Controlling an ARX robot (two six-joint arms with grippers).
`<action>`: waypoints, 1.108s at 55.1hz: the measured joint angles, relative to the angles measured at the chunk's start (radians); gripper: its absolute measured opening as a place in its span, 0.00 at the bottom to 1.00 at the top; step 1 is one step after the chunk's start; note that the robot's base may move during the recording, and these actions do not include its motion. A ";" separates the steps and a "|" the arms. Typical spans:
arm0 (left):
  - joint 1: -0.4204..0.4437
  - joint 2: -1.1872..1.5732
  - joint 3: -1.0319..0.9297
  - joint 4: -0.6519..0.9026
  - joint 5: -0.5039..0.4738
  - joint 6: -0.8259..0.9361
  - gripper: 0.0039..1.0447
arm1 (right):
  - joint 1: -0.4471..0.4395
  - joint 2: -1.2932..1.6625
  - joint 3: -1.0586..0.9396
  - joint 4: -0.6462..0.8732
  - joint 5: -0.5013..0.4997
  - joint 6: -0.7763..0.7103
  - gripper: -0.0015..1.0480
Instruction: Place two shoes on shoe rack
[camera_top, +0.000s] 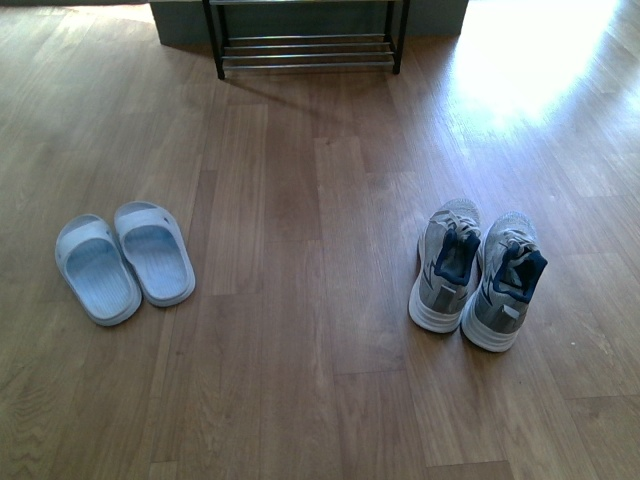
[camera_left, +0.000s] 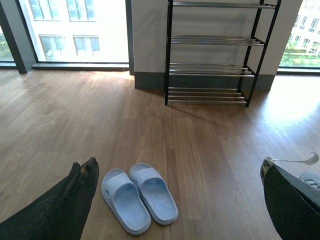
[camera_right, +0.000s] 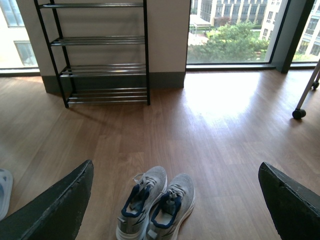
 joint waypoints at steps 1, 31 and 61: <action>0.000 0.000 0.000 0.000 0.000 0.000 0.91 | 0.000 0.000 0.000 0.000 0.000 0.000 0.91; 0.000 0.000 0.000 0.000 0.000 0.000 0.91 | 0.000 0.000 0.000 0.000 0.000 0.000 0.91; 0.000 0.000 0.000 0.000 0.000 0.000 0.91 | 0.000 0.000 0.000 0.000 0.000 0.000 0.91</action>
